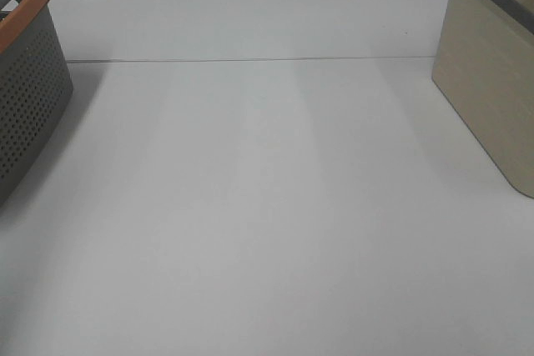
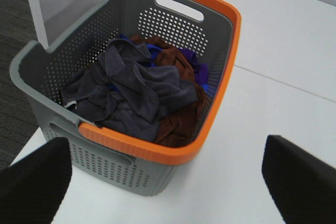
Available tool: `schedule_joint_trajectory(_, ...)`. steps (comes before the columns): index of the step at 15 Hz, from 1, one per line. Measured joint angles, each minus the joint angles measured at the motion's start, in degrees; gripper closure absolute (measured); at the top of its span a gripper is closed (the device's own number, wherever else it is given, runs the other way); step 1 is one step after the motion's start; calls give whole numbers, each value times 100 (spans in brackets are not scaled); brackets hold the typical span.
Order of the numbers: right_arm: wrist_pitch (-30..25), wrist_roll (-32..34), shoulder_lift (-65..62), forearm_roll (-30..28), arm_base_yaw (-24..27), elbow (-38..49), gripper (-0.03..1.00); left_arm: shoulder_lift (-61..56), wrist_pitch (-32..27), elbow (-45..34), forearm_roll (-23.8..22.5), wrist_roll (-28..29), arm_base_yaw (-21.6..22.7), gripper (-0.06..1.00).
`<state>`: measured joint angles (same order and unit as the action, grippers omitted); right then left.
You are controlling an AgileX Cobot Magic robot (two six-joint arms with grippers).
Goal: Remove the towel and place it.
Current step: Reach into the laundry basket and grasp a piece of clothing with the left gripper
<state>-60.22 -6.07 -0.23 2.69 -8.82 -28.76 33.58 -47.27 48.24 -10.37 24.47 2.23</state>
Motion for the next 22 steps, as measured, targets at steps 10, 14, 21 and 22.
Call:
schedule_joint_trajectory(10,0,0,0,0,0,0,12,3163,258,1667,-693,1306,0,4)
schedule_joint_trajectory(14,0,0,0,0,0,0,12,3908,321,1862,-1020,1610,0,6)
schedule_joint_trajectory(21,0,0,0,0,0,0,12,5019,676,1879,-1501,2349,40,8)
schedule_joint_trajectory(22,0,6,0,0,0,0,12,5105,814,1879,-1507,2464,120,8)
